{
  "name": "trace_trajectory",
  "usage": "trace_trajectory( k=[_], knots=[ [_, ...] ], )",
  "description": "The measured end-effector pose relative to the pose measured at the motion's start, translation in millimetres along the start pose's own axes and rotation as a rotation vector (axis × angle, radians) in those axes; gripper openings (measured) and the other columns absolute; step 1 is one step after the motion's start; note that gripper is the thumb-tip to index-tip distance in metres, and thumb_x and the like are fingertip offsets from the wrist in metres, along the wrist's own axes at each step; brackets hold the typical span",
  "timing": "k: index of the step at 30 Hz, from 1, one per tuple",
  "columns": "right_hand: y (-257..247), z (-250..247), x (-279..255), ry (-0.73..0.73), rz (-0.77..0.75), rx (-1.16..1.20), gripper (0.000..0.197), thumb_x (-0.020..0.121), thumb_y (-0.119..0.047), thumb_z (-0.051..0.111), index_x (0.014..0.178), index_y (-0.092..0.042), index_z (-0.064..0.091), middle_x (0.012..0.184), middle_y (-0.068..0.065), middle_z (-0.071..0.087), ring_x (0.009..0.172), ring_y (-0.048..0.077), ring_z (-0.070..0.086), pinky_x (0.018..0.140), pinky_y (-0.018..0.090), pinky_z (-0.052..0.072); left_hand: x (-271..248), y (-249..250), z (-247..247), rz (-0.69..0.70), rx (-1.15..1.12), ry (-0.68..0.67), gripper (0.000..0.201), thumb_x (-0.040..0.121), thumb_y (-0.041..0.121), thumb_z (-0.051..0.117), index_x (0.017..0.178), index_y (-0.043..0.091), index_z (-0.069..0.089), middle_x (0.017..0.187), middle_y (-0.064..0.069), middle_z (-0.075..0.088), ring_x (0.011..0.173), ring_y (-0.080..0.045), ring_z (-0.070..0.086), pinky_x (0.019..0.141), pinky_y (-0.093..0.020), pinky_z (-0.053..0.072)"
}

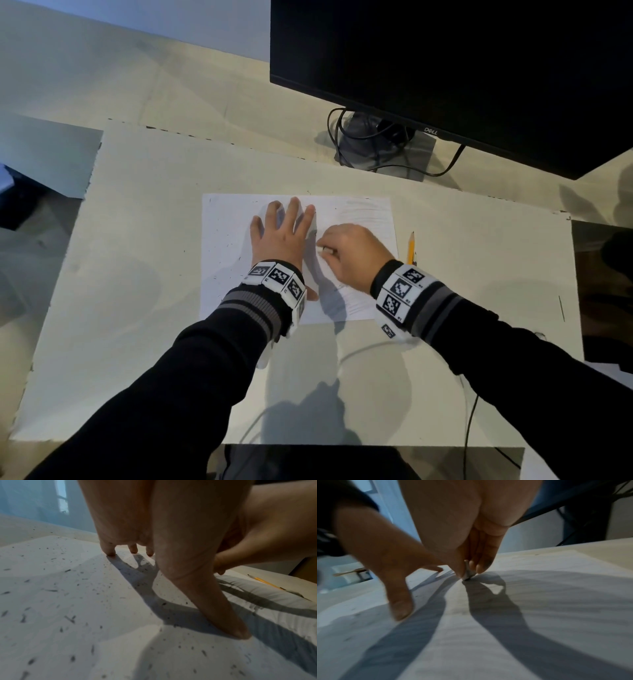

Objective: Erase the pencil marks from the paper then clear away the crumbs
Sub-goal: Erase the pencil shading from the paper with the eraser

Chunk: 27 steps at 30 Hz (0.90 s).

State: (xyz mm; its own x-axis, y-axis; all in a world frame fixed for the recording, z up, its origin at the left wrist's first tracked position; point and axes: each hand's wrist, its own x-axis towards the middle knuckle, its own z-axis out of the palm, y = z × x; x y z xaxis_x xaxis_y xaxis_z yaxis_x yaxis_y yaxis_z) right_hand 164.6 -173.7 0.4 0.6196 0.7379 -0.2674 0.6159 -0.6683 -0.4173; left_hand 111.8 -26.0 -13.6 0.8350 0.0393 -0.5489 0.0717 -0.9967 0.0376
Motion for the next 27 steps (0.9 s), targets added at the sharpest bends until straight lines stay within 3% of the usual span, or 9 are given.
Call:
trace_trajectory(
  k=[2, 6, 10, 15, 18, 20, 23, 27],
  knots=[
    [3.9, -1.8, 0.3, -0.019, 0.006, 0.008, 0.016, 0.092, -0.015, 0.060, 0.099, -0.010, 0.074, 0.091, 0.003, 0.069, 0.086, 0.022, 0.062, 0.081, 0.037, 0.053, 0.3, -0.1, 0.1, -0.003, 0.002, 0.001, 0.154, 0.050, 0.077, 0.079, 0.152, 0.023, -0.024, 0.161, -0.005, -0.017, 0.148, -0.037, -0.007, 0.119, -0.056, 0.012],
    [18.0, -7.0, 5.8, 0.164, 0.154, 0.041, 0.017, 0.091, -0.016, 0.063, 0.103, -0.010, 0.074, 0.095, 0.004, 0.069, 0.090, 0.022, 0.063, 0.083, 0.037, 0.053, 1.1, 0.1, 1.8, -0.014, -0.008, 0.010, 0.154, 0.049, 0.077, 0.080, 0.151, 0.025, -0.022, 0.161, -0.004, -0.015, 0.148, -0.037, -0.006, 0.119, -0.056, 0.012],
    [-0.6, 3.7, -6.9, 0.027, -0.004, 0.052, 0.015, 0.091, -0.012, 0.062, 0.101, -0.009, 0.074, 0.092, 0.004, 0.068, 0.085, 0.021, 0.061, 0.079, 0.035, 0.053, 0.5, 0.4, 1.6, -0.008, -0.007, 0.004, 0.154, 0.050, 0.077, 0.079, 0.152, 0.024, -0.023, 0.162, -0.004, -0.016, 0.148, -0.037, -0.006, 0.119, -0.055, 0.012],
    [16.5, -6.3, 0.3, 0.174, 0.150, 0.053, 0.019, 0.092, -0.015, 0.063, 0.106, -0.009, 0.074, 0.098, 0.004, 0.069, 0.091, 0.021, 0.062, 0.085, 0.037, 0.053, 1.7, -1.1, 2.8, -0.010, -0.029, 0.011, 0.155, 0.047, 0.076, 0.081, 0.153, 0.026, -0.021, 0.162, -0.003, -0.016, 0.148, -0.037, -0.007, 0.119, -0.056, 0.011],
    [2.7, 3.1, -10.0, 0.026, -0.003, 0.055, 0.018, 0.092, -0.015, 0.062, 0.104, -0.009, 0.073, 0.095, 0.002, 0.068, 0.088, 0.018, 0.061, 0.084, 0.035, 0.053, 0.8, -0.8, 2.0, -0.004, -0.013, 0.005, 0.154, 0.049, 0.076, 0.080, 0.153, 0.025, -0.022, 0.162, -0.004, -0.016, 0.148, -0.037, -0.007, 0.119, -0.055, 0.011],
    [8.7, -2.9, -7.3, 0.012, 0.035, 0.048, 0.018, 0.093, -0.018, 0.063, 0.104, -0.011, 0.074, 0.095, 0.001, 0.069, 0.088, 0.017, 0.061, 0.084, 0.034, 0.053, 1.0, -1.2, 2.4, -0.005, -0.021, 0.013, 0.155, 0.048, 0.076, 0.081, 0.153, 0.026, -0.022, 0.162, -0.004, -0.016, 0.148, -0.036, -0.007, 0.119, -0.055, 0.011],
    [19.8, -11.3, -2.2, 0.144, 0.151, 0.050, 0.017, 0.092, -0.018, 0.064, 0.103, -0.010, 0.075, 0.095, 0.003, 0.068, 0.088, 0.019, 0.061, 0.084, 0.037, 0.053, 0.8, -1.1, 2.6, -0.013, -0.021, 0.011, 0.155, 0.048, 0.075, 0.081, 0.152, 0.026, -0.022, 0.162, -0.004, -0.017, 0.148, -0.036, -0.008, 0.119, -0.055, 0.011],
    [2.7, -2.6, -12.4, -0.021, 0.010, 0.035, 0.018, 0.093, -0.016, 0.062, 0.104, -0.010, 0.075, 0.096, 0.003, 0.067, 0.088, 0.020, 0.062, 0.081, 0.037, 0.054, -0.1, 0.0, 3.1, -0.011, -0.004, 0.017, 0.155, 0.048, 0.078, 0.079, 0.152, 0.025, -0.022, 0.162, -0.004, -0.017, 0.148, -0.036, -0.006, 0.119, -0.054, 0.011]
  ],
)
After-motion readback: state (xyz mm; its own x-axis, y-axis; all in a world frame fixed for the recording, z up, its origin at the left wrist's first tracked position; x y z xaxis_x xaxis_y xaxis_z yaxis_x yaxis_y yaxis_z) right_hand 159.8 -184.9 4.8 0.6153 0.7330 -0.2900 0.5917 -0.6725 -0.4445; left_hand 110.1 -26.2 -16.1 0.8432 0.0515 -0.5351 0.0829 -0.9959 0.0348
